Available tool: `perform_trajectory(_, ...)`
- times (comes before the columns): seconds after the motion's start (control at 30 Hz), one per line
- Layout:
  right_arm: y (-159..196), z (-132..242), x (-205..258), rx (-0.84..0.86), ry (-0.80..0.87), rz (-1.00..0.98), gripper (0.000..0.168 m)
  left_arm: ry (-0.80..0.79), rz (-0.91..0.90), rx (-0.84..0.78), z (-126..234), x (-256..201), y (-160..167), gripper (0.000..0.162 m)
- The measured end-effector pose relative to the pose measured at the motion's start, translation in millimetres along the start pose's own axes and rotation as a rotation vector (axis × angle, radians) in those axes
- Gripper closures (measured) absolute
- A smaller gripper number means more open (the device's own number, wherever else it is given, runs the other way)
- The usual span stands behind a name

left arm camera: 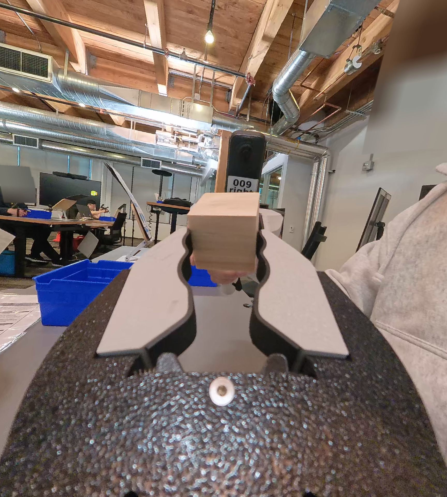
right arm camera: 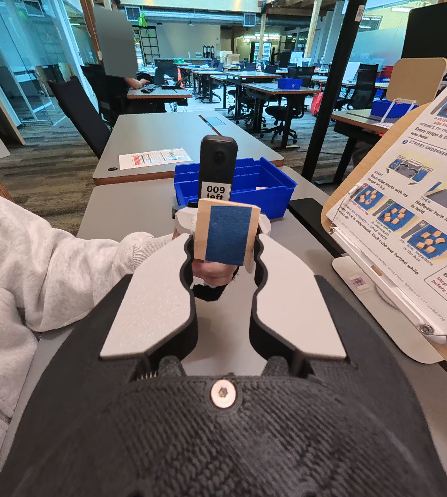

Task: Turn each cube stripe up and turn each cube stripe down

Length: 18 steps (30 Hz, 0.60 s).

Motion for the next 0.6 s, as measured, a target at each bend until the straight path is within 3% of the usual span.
perform_trajectory(0.33, 6.0, 0.2, -1.8, 0.106, 0.002, -0.002, 0.126, -0.036, -0.03, 0.034, 2.8, 0.3, 6.6, 0.116)
perform_trajectory(0.43, 5.6, 5.5, -8.4, 0.158, 0.04, 0.006, 0.126, -0.049, -0.02, 0.03, 3.1, 0.0, 4.5, 0.103)
perform_trajectory(0.6, 1.0, 37.3, -39.0, 0.293, 0.16, 0.039, 0.126, -0.142, -0.075, 0.131, 4.9, 4.4, 5.9, 0.098)
Point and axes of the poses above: each gripper's, where its closed fingertips meet, z back along the fingers, y out of its underside, x = y × z across the jaws, the point moved 3 cm from there along z, back along the fingers, and after that the axes turned 6 degrees about y, right-handed, at the moved point
